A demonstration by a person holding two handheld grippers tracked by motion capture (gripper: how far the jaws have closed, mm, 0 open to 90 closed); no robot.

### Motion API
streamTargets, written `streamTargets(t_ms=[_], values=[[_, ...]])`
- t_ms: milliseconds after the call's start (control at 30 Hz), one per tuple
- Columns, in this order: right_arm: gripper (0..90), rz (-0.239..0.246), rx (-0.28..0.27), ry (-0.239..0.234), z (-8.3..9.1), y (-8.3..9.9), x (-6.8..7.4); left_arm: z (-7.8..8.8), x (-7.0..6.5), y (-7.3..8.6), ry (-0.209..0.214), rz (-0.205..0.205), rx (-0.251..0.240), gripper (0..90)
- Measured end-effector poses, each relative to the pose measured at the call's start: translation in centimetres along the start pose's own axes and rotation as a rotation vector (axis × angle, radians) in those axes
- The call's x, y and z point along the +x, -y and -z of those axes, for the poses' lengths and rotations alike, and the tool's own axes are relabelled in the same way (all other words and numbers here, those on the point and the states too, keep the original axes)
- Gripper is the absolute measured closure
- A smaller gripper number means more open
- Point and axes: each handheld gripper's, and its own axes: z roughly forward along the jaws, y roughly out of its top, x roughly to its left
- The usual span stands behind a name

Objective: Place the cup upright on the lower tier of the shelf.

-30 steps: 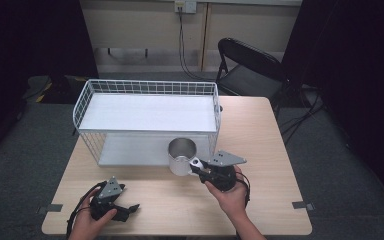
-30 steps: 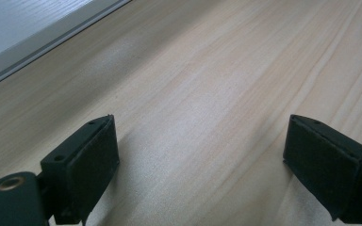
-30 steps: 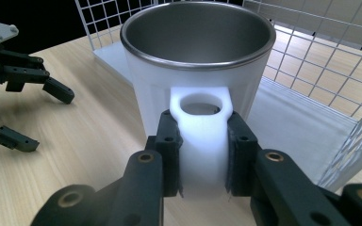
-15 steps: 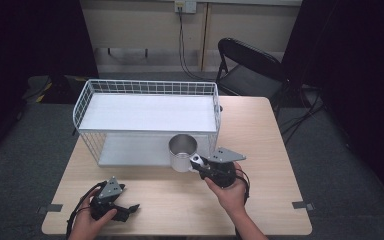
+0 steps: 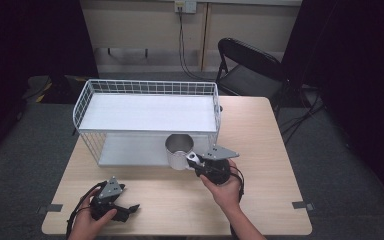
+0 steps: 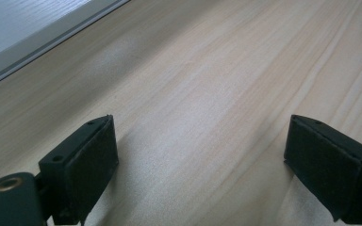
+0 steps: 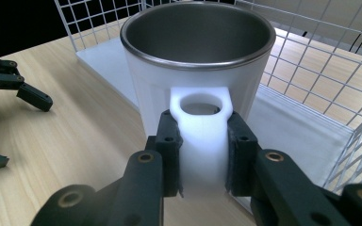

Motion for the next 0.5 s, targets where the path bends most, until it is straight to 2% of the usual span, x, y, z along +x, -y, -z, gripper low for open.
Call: streamTargets(t_ms=[500], values=[[71.8,-0.010,-0.002,0.024,-1.5,-0.5,0.1,0.0,0.0,0.0,0.000,-0.001,0.000,9.4]])
